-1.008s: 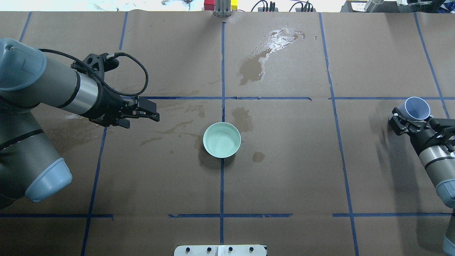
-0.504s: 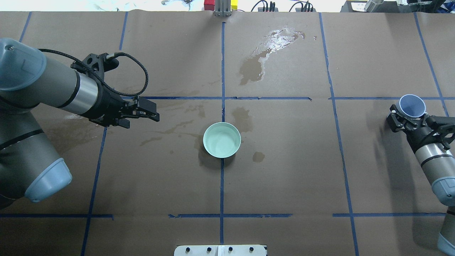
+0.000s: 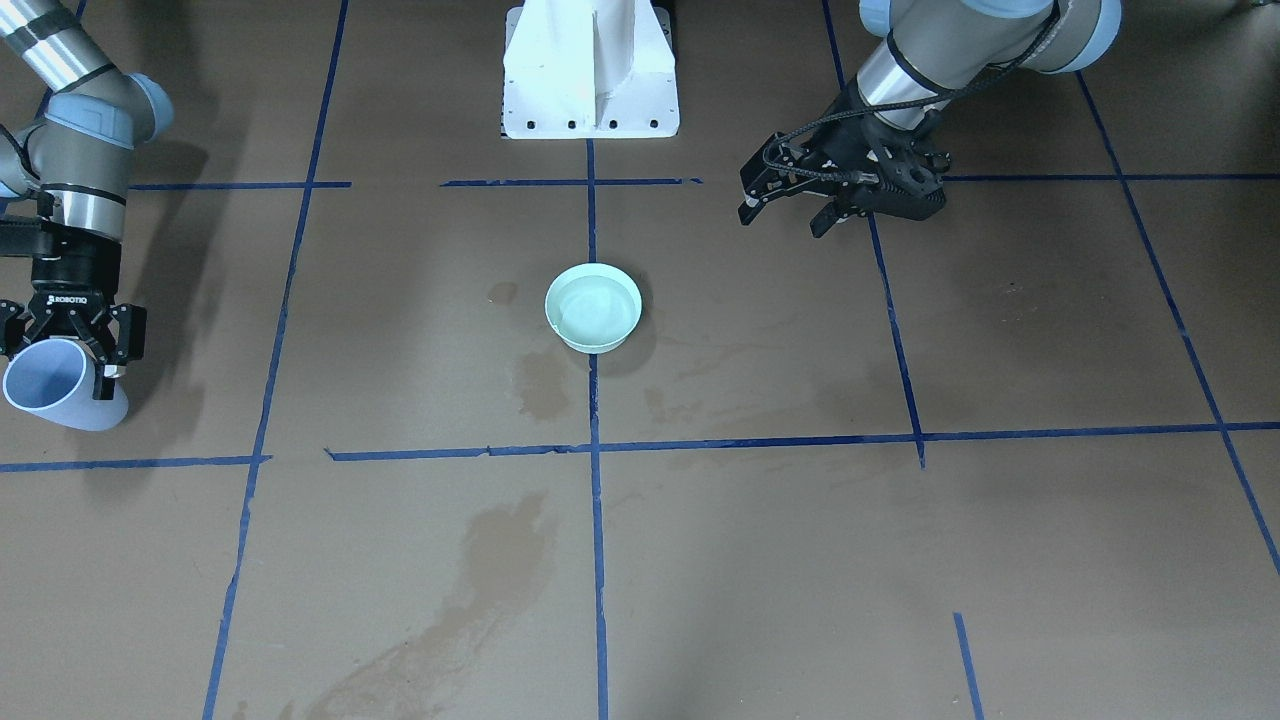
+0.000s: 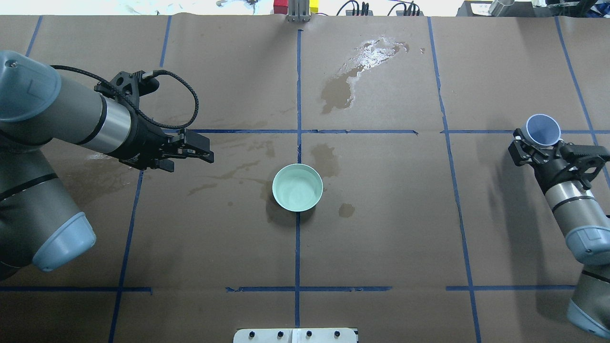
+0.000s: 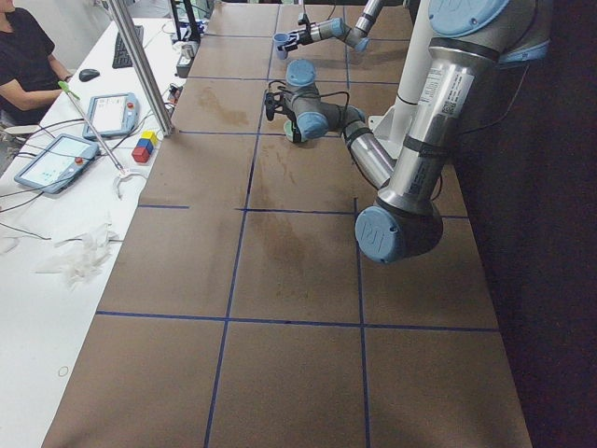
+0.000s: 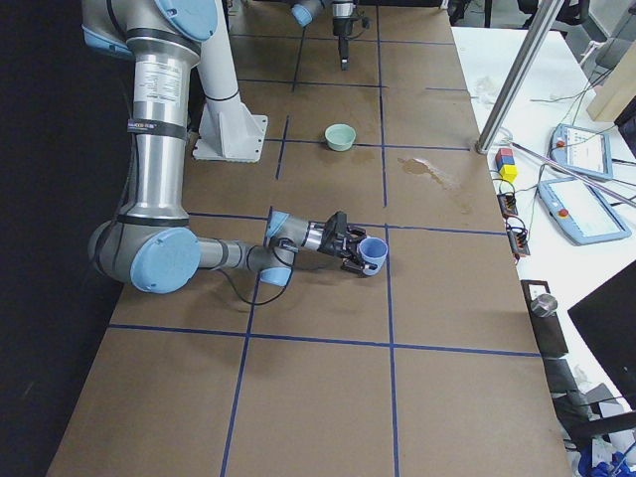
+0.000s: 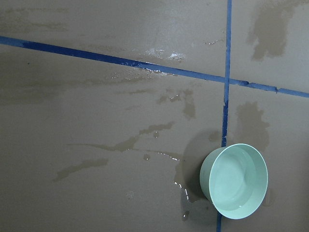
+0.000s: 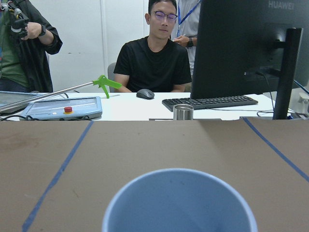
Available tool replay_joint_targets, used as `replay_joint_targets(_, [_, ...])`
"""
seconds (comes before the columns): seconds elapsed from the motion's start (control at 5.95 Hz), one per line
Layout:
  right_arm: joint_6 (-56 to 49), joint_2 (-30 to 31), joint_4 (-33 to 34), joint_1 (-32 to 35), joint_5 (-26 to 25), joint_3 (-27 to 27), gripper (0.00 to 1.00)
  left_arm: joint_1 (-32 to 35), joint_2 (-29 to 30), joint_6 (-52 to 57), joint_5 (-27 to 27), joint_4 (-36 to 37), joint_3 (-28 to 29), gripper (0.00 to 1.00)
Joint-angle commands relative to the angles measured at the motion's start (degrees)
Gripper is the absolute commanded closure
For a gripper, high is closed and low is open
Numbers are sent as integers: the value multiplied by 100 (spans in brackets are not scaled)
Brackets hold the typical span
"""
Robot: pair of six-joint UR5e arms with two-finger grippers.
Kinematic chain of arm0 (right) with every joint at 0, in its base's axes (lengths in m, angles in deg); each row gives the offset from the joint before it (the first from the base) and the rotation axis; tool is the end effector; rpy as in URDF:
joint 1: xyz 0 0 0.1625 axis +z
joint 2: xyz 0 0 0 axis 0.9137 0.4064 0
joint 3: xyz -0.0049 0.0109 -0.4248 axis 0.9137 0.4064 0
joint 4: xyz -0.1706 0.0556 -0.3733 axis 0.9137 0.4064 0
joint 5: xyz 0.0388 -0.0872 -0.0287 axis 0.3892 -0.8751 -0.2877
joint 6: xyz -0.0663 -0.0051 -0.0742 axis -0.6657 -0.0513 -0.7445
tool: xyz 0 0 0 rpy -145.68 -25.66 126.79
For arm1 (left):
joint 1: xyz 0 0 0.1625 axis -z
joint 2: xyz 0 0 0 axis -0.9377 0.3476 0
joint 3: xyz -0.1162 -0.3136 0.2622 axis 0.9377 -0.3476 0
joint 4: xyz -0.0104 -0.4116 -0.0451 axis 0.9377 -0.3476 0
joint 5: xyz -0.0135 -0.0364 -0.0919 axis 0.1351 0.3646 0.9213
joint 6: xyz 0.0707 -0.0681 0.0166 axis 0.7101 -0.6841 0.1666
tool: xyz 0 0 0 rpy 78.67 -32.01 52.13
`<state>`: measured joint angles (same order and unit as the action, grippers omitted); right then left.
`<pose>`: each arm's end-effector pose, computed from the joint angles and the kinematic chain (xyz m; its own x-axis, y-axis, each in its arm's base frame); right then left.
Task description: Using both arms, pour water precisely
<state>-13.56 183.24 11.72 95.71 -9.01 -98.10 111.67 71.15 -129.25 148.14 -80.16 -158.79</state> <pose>-0.2858 -0.4016 0.6094 0.7455 0.0579 0.6640 -0.6459 0.3090 0.6981 0.3519 -0.4239 0.2437 0.3772 -0.0633 -0.9240 0.1157 0.9931 -0.0208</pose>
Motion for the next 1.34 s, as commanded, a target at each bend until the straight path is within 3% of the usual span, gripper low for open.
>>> replay_joint_targets(0.0, [-947, -203, 21, 54, 0, -301, 64, 0, -9, 0, 0, 49, -35, 0])
replay_joint_targets(0.5, [-1557, -265, 467, -505, -104, -1118, 73, 0, -9, 0, 0, 128, -35, 0])
replay_joint_targets(0.84, [-1567, -379, 986, -963, -428, -1594, 72, -9, -131, -148, -9, 119, -140, 0])
replay_joint_targets(1.01, [-1567, -684, 1240, -1409, -926, -1656, 72, -44, -271, -149, 0, 128, -288, 0])
replay_joint_targets(1.18, [-1567, -1270, 1896, -1770, -1427, -1622, 72, -53, -290, -141, 0, 128, -290, 0])
